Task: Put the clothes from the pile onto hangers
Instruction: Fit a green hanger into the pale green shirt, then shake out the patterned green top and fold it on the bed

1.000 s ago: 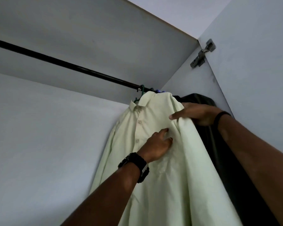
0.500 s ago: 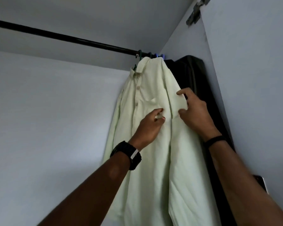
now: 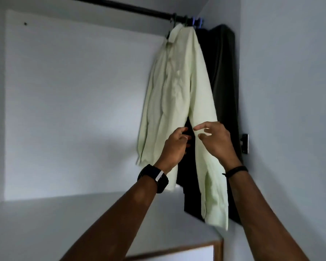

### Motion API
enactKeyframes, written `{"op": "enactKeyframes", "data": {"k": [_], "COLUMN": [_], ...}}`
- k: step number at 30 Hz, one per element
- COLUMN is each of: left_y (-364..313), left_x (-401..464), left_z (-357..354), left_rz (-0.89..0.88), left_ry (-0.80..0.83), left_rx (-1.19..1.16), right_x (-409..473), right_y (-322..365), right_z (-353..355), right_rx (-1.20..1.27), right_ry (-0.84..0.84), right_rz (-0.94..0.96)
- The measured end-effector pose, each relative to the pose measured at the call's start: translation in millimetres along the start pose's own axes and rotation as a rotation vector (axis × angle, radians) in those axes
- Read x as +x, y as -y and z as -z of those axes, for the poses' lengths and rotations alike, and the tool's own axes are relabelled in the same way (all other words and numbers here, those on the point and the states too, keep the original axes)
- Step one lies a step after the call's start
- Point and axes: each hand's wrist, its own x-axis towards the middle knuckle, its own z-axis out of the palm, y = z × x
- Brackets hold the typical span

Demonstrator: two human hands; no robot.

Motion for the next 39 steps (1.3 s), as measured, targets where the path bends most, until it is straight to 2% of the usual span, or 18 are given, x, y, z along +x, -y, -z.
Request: {"op": "enactKeyframes", "data": {"k": [4,8,17,22,31,35,39], "left_y": [7.1,18.4,39.1,17.1,-62.6,-87.4,-101.8], "left_x": [-81.8,-171.0,-412.5,-545.0,-740.6,-807.9,-869.5], "left_z": [0.7,19.0,29.7,16.0,-26.8,-49.4,-64.9], "left_rz": [0.037,0.099,0.463,0.654,0.860,0.896,0.854], "left_ry": [-0.086,-0.236,-0.792,-1.129,-1.683,-1.870,-2.030], "left_rx": [0.001,-0.059,0.043,0.147,0.352,0.350,0.274], "right_x": [-62.2,-130.2,-330.5,-450.3,-625.2,-692.1,-760.7], "right_y": [5.1,21.0,63.1,114.9,221.6,258.7,285.8], "right_z": [-8.9,-28.1,-76.8,-75.6,-18.0,18.2,51.0], "right_rx": [0.245,0.531,0.809,0.932,0.988,0.969,0.918], "right_ry": [0.117,0.347,1.049,1.461,2.091,2.282,2.385], "right_rz": [-0.153,-0.196,-0.328,-0.375,-0.168,-0.045,-0.006]}}
